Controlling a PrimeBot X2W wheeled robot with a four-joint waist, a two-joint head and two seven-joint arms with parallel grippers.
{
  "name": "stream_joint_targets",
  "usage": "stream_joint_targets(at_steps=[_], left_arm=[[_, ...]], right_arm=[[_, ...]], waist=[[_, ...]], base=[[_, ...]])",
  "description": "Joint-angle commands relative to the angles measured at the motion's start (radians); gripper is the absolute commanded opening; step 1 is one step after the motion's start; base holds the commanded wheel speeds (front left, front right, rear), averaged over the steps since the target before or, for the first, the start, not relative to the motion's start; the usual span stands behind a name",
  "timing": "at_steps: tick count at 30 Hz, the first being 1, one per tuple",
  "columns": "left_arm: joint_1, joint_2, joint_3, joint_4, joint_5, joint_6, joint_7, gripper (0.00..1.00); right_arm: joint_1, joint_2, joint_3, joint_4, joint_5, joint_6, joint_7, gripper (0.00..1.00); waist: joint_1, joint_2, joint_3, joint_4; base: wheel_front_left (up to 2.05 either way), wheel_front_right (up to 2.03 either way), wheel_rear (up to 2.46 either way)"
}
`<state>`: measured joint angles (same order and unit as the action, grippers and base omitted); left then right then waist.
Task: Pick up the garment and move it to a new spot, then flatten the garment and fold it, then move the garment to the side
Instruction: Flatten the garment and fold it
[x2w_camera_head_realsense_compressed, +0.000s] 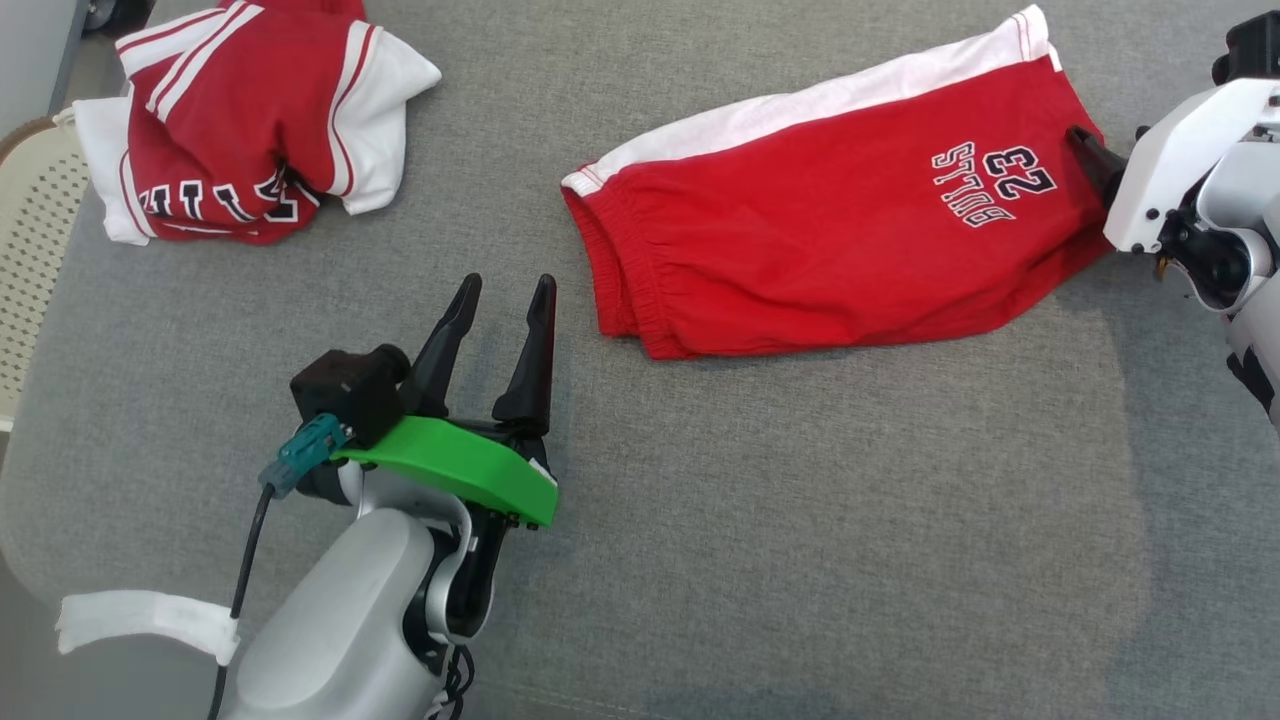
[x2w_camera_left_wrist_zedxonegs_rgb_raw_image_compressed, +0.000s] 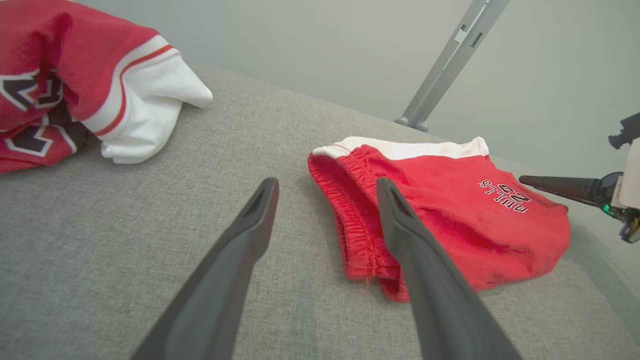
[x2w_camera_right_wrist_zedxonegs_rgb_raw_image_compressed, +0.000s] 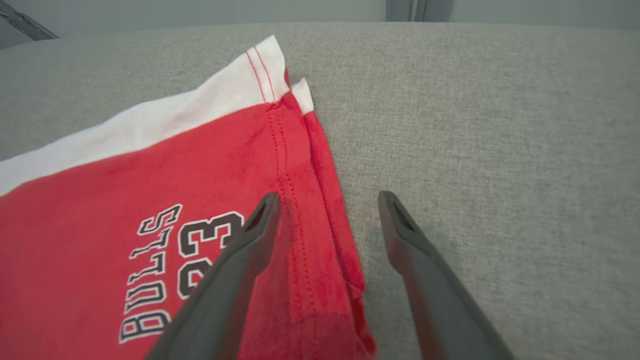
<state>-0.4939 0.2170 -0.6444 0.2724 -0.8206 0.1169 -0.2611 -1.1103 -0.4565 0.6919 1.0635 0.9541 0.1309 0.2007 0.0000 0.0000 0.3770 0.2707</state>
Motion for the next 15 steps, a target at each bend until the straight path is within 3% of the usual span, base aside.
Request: stream_joint_targets(at_steps=[1,10,11,13,15], left_arm=[[0.016,0.009,0.007,-0.009,0.005,0.006,-0.004,1.0],[0.092,0.03,0.032,-0.091,0.011,0.032,-0.004,1.0],[0.096,0.032,0.034,-0.094,0.011,0.033,-0.004,1.0],[0.1,0.034,0.037,-0.1,0.012,0.035,-0.004,1.0],[0.103,0.036,0.04,-0.105,0.012,0.038,-0.004,1.0]], right_arm=[[0.017,-0.002,0.0,0.011,0.005,0.0,-0.002,1.0],[0.016,0.031,0.006,0.12,0.024,0.0,0.035,1.0],[0.016,0.035,0.01,0.122,0.025,0.0,0.04,0.96],[0.017,0.041,0.017,0.118,0.027,0.0,0.042,0.44],[0.017,0.043,0.027,0.108,0.026,0.0,0.045,0.29]], waist=[[0.0,0.0,0.006,0.014],[0.0,0.0,0.009,0.05],[0.0,0.0,0.008,0.051],[0.0,0.0,0.007,0.051],[0.0,0.0,0.006,0.049]], base=[[0.0,0.0,0.0],[0.0,0.0,0.0],[0.0,0.0,0.0],[0.0,0.0,0.0],[0.0,0.0,0.0]])
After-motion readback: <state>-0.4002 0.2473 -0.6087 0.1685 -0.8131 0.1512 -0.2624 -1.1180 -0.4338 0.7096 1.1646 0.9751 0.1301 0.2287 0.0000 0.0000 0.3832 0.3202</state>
